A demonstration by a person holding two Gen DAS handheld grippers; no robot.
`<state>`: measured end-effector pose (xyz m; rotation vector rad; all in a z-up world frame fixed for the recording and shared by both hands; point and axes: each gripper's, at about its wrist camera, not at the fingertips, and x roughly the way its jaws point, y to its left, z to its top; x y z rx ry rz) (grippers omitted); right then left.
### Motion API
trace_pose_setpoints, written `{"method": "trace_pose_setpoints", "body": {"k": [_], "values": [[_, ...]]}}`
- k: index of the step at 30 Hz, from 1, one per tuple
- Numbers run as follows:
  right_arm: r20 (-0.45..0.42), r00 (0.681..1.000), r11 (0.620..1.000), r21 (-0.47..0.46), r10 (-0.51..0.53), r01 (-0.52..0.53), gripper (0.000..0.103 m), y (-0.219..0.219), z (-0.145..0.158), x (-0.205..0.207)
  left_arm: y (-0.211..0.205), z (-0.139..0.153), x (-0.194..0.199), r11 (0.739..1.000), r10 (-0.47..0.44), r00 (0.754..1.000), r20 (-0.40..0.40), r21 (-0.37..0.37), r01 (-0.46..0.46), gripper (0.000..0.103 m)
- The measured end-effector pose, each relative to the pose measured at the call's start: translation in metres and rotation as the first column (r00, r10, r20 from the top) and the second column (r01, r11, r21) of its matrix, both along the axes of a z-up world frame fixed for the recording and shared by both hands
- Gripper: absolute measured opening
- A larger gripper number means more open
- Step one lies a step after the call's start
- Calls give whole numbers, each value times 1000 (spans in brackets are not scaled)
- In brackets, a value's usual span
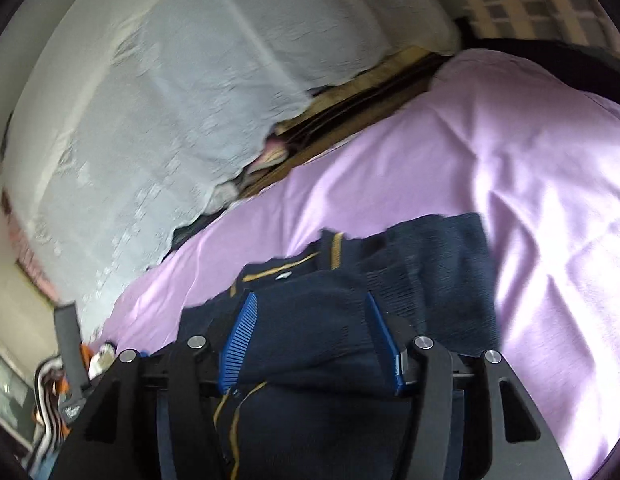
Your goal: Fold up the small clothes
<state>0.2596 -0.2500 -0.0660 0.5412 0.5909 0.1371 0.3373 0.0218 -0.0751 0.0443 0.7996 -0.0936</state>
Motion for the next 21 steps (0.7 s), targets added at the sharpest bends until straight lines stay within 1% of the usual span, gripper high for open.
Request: {"method": "trace_pose_setpoints", "body": {"k": [2, 3, 4, 5, 6, 7, 10, 12, 15, 17, 21], "values": [[-42, 999, 1000, -26, 9, -10, 58, 5, -8, 5, -6, -10, 3, 998, 9, 1000, -25, 56, -8, 99], [-71, 997, 1000, -19, 10, -11, 60, 3, -13, 7, -6, -15, 4, 998, 11, 999, -45, 69, -8, 99], [-107, 994, 1000, -3, 10, -10, 63, 0, -19, 11, -5, -20, 7, 998, 8, 997, -73, 67, -4, 99], [-129, 992, 999, 31, 17, -13, 63, -4, -25, 14, -3, -21, 8, 999, 7, 997, -80, 52, -3, 99], [-125, 992, 998, 67, 22, -13, 63, -9, -27, 14, 0, -21, 9, 999, 6, 997, -83, 34, -3, 99], [-118, 993, 996, 83, 24, -14, 63, -11, -27, 12, 2, -21, 9, 1000, 5, 996, -87, 28, -3, 99], [-120, 993, 998, 68, 12, -4, 63, -10, -28, 6, 3, -22, 8, 1000, 9, 996, -86, 22, -7, 99], [-128, 992, 997, 67, -16, 24, 63, -14, -28, 0, 3, -22, 7, 1000, 14, 996, -83, 26, -11, 99], [-115, 992, 992, 111, -46, 59, 63, -24, -27, -13, 4, -21, 4, 999, 25, 997, -76, 34, -22, 99], [-101, 993, 992, 99, -62, 72, 63, -25, -24, -19, 5, -20, -1, 999, 34, 997, -68, 41, -31, 99], [-83, 995, 996, 64, -62, 68, 63, -22, -18, -34, 8, -16, -13, 998, 41, 998, -49, 53, -38, 99]]}}
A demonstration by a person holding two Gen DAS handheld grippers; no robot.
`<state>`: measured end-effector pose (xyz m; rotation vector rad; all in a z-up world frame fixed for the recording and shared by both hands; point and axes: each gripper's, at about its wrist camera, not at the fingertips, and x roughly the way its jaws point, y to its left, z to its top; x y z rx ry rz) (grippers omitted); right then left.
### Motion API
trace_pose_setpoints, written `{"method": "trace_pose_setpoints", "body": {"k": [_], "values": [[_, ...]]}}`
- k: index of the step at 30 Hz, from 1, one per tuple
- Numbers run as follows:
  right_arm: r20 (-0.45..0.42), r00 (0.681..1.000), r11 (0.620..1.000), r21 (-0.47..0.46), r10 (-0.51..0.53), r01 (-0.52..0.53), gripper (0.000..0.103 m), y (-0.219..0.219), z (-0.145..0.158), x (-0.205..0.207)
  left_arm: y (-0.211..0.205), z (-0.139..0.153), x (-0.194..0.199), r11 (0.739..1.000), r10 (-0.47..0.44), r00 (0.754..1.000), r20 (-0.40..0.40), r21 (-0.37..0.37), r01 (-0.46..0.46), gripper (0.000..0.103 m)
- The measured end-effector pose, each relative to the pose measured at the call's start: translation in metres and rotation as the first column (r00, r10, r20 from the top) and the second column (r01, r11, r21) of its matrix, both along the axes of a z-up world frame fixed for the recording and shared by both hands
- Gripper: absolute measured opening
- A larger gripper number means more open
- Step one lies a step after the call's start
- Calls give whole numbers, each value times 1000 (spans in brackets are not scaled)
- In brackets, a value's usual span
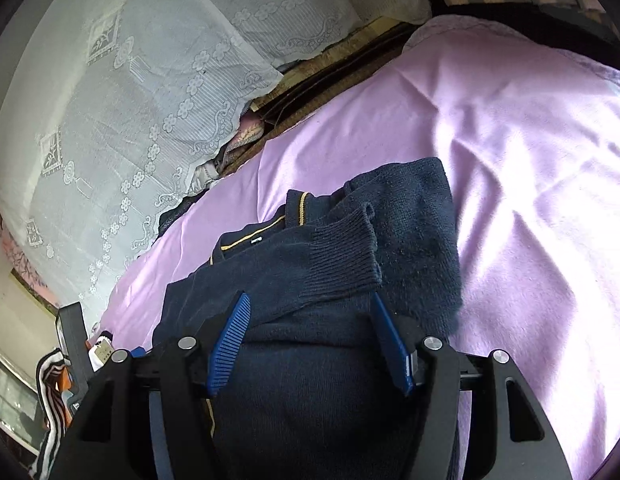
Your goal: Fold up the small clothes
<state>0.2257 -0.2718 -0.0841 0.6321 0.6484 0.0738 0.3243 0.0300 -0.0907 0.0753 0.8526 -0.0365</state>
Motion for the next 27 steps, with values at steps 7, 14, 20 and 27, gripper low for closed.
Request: {"method": "trace_pose_setpoints", "body": {"k": [7, 14, 20, 27], "values": [[17, 1000, 1000, -29, 11, -11, 64, 3, 6, -25, 2, 7, -31, 999, -18, 999, 26, 38, 17, 99], [-34, 996, 996, 28, 84, -83, 70, 6, -4, -52, 17, -3, -63, 997, -68, 996, -54, -28, 66, 99], [-17, 993, 992, 37, 118, -117, 71, 10, -9, -96, 34, -13, -116, 990, -134, 988, -83, -62, 129, 99], [22, 987, 978, 132, 161, -162, 71, 4, -14, -156, 58, -15, -178, 973, -190, 980, -66, -143, 179, 99]]}}
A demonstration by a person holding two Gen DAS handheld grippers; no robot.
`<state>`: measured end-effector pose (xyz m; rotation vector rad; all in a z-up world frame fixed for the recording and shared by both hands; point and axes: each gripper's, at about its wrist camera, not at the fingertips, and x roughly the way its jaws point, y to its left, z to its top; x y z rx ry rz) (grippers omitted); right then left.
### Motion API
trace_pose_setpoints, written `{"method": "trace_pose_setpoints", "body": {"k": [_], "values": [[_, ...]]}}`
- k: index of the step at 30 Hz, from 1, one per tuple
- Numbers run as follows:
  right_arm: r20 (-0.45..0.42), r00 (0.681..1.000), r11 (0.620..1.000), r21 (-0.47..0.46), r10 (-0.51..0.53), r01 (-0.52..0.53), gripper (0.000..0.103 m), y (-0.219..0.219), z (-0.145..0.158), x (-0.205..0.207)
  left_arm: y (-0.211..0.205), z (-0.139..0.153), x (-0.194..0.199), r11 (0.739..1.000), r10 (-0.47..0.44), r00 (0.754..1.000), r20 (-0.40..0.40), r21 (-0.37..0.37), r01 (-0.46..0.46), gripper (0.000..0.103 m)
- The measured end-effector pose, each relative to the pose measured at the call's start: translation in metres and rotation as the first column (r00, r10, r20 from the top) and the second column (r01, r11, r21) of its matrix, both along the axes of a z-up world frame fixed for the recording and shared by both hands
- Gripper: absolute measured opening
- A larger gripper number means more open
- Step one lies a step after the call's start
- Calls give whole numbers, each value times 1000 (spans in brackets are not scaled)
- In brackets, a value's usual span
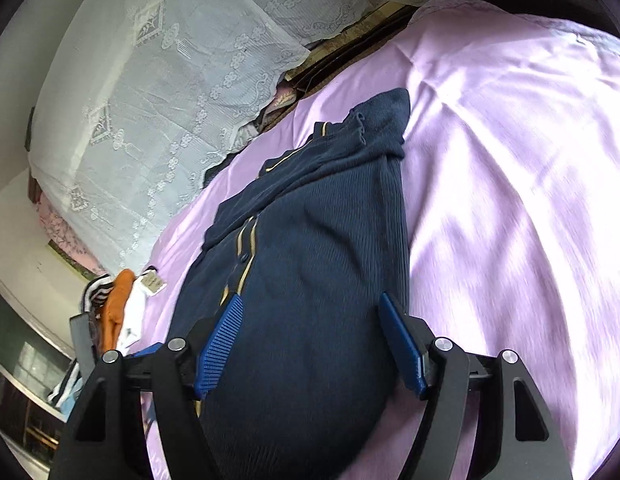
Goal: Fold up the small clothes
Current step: 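Move both tools to the ribbed hem of the navy cardigan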
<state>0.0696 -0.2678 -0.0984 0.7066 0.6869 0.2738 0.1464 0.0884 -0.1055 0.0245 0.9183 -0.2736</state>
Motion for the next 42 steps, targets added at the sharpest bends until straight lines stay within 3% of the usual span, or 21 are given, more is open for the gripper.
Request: {"method": "trace_pose_setpoints", "body": {"k": [5, 11, 15, 18, 21, 25, 28, 32, 35, 38, 42], "values": [[-17, 998, 997, 29, 67, -67, 71, -2, -1, -29, 16, 1, -36, 987, -91, 996, -13, -131, 89, 98], [-87, 984, 975, -144, 157, -168, 71, 20, 4, -57, 19, 1, -57, 957, -181, 983, -7, -231, 174, 98], [-77, 984, 969, -174, 162, -173, 73, 28, 4, -62, 24, 4, -54, 939, -176, 984, -8, -301, 165, 98], [-65, 982, 973, -142, 176, -183, 76, 23, 3, -63, 45, 20, -54, 927, -104, 994, 37, -359, 111, 98], [-57, 982, 974, -125, 182, -188, 77, 22, 2, -60, 66, 33, -49, 906, -78, 997, -3, -418, 70, 98], [-50, 979, 970, -137, 196, -201, 84, 27, 4, -58, 97, 63, -61, 951, 34, 999, 11, -307, -29, 98], [-49, 979, 969, -137, 199, -204, 86, 28, 4, -56, 103, 66, -66, 959, 49, 998, -25, -277, -54, 98], [-51, 979, 969, -141, 197, -202, 86, 29, 5, -54, 70, 35, -58, 949, -78, 992, -100, -311, 43, 98], [-55, 980, 969, -152, 191, -197, 85, 31, 5, -55, 35, 4, -48, 940, -172, 969, -180, -323, 107, 98], [-56, 980, 968, -154, 191, -197, 85, 31, 5, -55, 19, -5, -52, 957, -173, 974, -148, -261, 131, 98], [-54, 982, 971, -146, 183, -189, 81, 29, 4, -56, 15, -2, -58, 933, -227, 965, -133, -313, 176, 98]]}}
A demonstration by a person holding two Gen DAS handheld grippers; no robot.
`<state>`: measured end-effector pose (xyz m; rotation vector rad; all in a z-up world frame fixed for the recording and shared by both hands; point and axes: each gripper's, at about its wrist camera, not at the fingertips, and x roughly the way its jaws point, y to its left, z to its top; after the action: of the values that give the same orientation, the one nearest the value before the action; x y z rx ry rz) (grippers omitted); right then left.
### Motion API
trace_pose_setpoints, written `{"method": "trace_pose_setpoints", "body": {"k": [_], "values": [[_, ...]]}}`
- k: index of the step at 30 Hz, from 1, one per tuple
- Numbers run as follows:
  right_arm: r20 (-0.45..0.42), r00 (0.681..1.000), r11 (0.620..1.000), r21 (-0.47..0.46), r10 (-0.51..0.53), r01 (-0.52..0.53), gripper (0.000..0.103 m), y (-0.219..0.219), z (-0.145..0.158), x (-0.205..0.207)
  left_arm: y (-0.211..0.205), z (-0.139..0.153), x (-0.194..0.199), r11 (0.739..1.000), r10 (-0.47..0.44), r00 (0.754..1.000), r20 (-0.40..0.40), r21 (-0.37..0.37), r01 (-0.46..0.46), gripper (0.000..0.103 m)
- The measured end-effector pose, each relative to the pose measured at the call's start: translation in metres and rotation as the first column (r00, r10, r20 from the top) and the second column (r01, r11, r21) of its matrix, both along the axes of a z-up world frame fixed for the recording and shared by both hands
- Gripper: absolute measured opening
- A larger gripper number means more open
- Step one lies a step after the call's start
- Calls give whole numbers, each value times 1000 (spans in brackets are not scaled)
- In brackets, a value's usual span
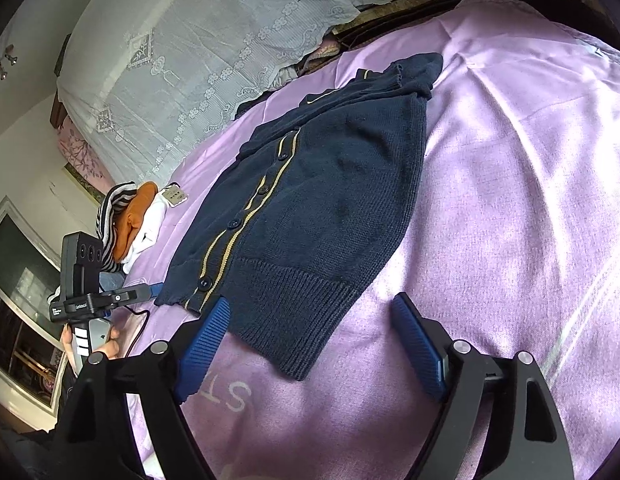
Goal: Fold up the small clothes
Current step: 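Move both tools to the ribbed hem of the navy cardigan, then close both tools on the ribbed cardigan hem, then lift the hem with both tools and fold it toward the collar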
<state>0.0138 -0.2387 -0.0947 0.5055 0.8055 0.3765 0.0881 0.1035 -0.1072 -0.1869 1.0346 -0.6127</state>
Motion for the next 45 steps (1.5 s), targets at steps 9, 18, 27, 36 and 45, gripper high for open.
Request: {"method": "trace_pose_setpoints", "body": {"k": [9, 18, 27, 36, 45], "values": [[-40, 999, 994, 100, 34, -30, 56, 10, -5, 5, -7, 1, 5, 1000, -4, 999, 40, -21, 5, 50], [-75, 997, 994, 107, 30, -22, 12, 11, -10, 8, -5, 6, 4, 999, 10, 998, 56, -37, -8, 22], [37, 998, 997, 63, 42, -44, 8, 14, 27, 16, -16, 36, 19, 999, -7, 991, 135, -44, 13, 17], [66, 998, 992, 123, -8, -1, 8, -2, 35, 51, -33, 53, 62, 999, 1, 987, 162, -53, 8, 17], [117, 992, 988, 148, -51, 33, 8, -10, 59, 101, -48, 78, 104, 998, 54, 972, 228, -34, -48, 17]]}}
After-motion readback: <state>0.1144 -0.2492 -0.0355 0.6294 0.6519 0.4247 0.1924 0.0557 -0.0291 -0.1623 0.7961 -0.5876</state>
